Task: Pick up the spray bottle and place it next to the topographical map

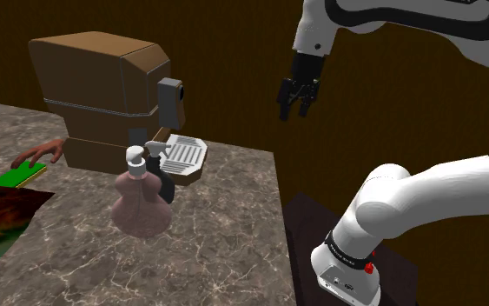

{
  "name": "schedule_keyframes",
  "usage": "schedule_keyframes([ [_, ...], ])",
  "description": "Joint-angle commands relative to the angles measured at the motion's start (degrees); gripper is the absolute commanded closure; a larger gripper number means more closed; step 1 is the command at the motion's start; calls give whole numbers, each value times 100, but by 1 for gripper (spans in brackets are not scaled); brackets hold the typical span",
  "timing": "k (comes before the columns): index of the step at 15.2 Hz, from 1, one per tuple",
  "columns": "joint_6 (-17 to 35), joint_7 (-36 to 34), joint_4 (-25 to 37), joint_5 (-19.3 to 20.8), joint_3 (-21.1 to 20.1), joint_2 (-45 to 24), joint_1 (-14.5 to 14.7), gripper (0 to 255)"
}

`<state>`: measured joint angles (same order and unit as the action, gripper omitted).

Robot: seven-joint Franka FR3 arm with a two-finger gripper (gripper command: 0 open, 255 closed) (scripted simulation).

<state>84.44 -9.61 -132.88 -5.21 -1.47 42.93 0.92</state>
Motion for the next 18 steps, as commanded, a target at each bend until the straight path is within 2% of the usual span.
schedule_keyframes([
  [1, 0, 0, 0, 0, 0, 0, 0, 0],
  [9, 2350, 827, -1131, -191, -111, -323, 428, 0],
  [18, 5106, 1856, -1670, -560, -223, -1541, 1018, 0],
])
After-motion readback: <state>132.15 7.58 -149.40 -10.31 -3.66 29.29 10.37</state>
